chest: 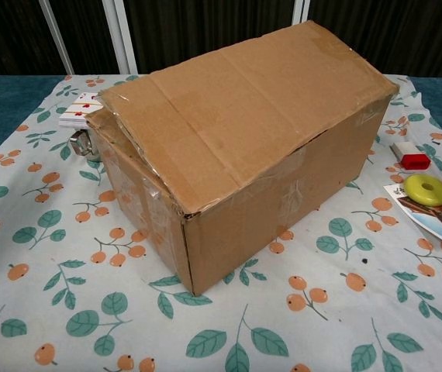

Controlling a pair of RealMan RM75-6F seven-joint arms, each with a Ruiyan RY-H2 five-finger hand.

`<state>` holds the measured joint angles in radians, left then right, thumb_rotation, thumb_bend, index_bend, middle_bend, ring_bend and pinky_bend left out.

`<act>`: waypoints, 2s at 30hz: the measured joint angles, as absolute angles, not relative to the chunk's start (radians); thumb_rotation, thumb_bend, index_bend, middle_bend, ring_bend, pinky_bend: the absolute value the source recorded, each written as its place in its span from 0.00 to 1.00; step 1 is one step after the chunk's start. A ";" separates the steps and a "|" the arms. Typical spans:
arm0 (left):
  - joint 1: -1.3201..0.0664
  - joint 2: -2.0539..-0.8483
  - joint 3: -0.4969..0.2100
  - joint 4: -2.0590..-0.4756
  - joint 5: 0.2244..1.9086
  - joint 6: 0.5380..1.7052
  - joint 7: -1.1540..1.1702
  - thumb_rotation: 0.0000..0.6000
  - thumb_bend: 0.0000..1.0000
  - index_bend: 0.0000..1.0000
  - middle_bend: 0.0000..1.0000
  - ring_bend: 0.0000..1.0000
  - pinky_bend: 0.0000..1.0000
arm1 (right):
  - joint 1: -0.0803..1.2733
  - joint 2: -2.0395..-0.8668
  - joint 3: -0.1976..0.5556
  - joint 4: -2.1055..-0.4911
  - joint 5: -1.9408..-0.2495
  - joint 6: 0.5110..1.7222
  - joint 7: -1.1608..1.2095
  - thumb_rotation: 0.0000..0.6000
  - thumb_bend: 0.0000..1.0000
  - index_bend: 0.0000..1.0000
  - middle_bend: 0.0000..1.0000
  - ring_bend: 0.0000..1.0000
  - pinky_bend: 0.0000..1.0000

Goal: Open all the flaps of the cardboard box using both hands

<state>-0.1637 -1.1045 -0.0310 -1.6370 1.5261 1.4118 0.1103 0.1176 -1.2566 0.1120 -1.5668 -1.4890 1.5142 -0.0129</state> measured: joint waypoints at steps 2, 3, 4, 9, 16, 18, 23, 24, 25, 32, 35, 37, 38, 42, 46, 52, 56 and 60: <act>-0.160 -1.120 -0.034 -1.631 1.522 1.421 0.108 1.00 0.46 0.00 0.00 0.00 0.00 | 0.118 -1.254 0.113 -1.571 -1.489 1.516 -0.019 1.00 0.35 0.00 0.00 0.00 0.23; -0.158 -1.124 -0.034 -1.626 1.521 1.424 0.107 1.00 0.46 0.00 0.00 0.00 0.00 | 0.118 -1.252 0.115 -1.573 -1.491 1.519 -0.021 1.00 0.35 0.00 0.00 0.00 0.23; -0.155 -1.132 -0.034 -1.616 1.519 1.429 0.105 1.00 0.46 0.00 0.00 0.00 0.00 | 0.119 -1.248 0.117 -1.576 -1.495 1.523 -0.024 1.00 0.36 0.00 0.00 0.00 0.23; -0.147 -1.154 -0.034 -1.568 1.508 1.438 0.109 1.00 0.46 0.00 0.00 0.00 0.00 | 0.139 -1.222 0.135 -1.619 -1.507 1.518 -0.045 1.00 0.56 0.00 0.00 0.00 0.23; -0.156 -1.165 -0.037 -1.558 1.479 1.405 0.121 1.00 0.46 0.00 0.00 0.00 0.00 | 0.276 -1.123 0.228 -1.780 -1.442 1.331 -0.103 1.00 0.86 0.00 0.00 0.00 0.23; -0.156 -1.163 -0.039 -1.562 1.472 1.402 0.118 1.00 0.46 0.00 0.00 0.00 0.00 | 0.331 -1.106 0.263 -1.804 -1.406 1.262 -0.123 1.00 0.95 0.00 0.00 0.00 0.23; -0.157 -1.155 -0.043 -1.572 1.452 1.389 0.110 1.00 0.46 0.00 0.00 0.00 0.00 | 0.515 -1.087 0.354 -1.819 -1.263 1.049 -0.182 1.00 1.00 0.02 0.02 0.01 0.23; -0.157 -1.154 -0.043 -1.574 1.449 1.387 0.108 1.00 0.46 0.00 0.00 0.00 0.00 | 0.550 -1.090 0.368 -1.814 -1.232 1.013 -0.194 1.00 1.00 0.05 0.03 0.01 0.23; -0.157 -1.152 -0.044 -1.575 1.447 1.385 0.105 1.00 0.46 0.00 0.00 0.00 0.00 | 0.585 -1.094 0.380 -1.808 -1.201 0.979 -0.206 1.00 1.00 0.07 0.04 0.02 0.23; -0.163 -1.145 -0.044 -1.585 1.428 1.360 0.096 1.00 0.46 0.00 0.00 0.00 0.00 | 0.818 -1.204 0.428 -1.680 -1.043 0.826 -0.314 1.00 1.00 0.25 0.17 0.12 0.23; -0.167 -1.143 -0.046 -1.588 1.418 1.349 0.093 1.00 0.46 0.00 0.00 0.00 0.00 | 0.882 -1.259 0.431 -1.618 -1.011 0.797 -0.343 1.00 1.00 0.30 0.21 0.15 0.23; -0.169 -1.143 -0.049 -1.588 1.410 1.343 0.089 1.00 0.46 0.00 0.00 0.00 0.00 | 0.918 -1.294 0.431 -1.583 -0.989 0.783 -0.355 1.00 1.00 0.31 0.22 0.16 0.23; -0.170 -1.143 -0.050 -1.588 1.407 1.340 0.087 1.00 0.46 0.00 0.00 0.00 0.00 | 0.932 -1.307 0.431 -1.570 -0.981 0.779 -0.359 1.00 1.00 0.32 0.23 0.16 0.23; -0.174 -1.142 -0.054 -1.589 1.394 1.329 0.081 1.00 0.46 0.00 0.00 0.00 0.00 | 0.976 -1.351 0.424 -1.527 -0.970 0.768 -0.367 1.00 1.00 0.36 0.27 0.18 0.23; -0.177 -1.142 -0.057 -1.589 1.385 1.321 0.074 1.00 0.46 0.00 0.00 0.00 0.00 | 1.010 -1.381 0.419 -1.498 -0.972 0.758 -0.358 1.00 1.00 0.40 0.32 0.18 0.23; -0.180 -1.141 -0.059 -1.589 1.380 1.316 0.065 1.00 0.46 0.00 0.00 0.00 0.00 | 1.044 -1.400 0.403 -1.473 -0.982 0.736 -0.349 1.00 1.00 0.48 0.41 0.19 0.23; -0.181 -1.140 -0.059 -1.590 1.379 1.314 0.059 1.00 0.46 0.00 0.00 0.00 0.00 | 1.053 -1.400 0.387 -1.468 -0.985 0.734 -0.350 1.00 1.00 0.50 0.43 0.19 0.23; -0.182 -1.138 -0.058 -1.592 1.380 1.313 0.053 1.00 0.46 0.00 0.00 0.00 0.00 | 1.059 -1.388 0.373 -1.477 -0.984 0.733 -0.354 1.00 1.00 0.51 0.43 0.19 0.23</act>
<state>-0.1816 -1.1383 -0.0585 -1.5915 1.3799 1.3130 0.0531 1.0587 -1.3883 0.3729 -1.4765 -0.9838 0.7331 -0.3538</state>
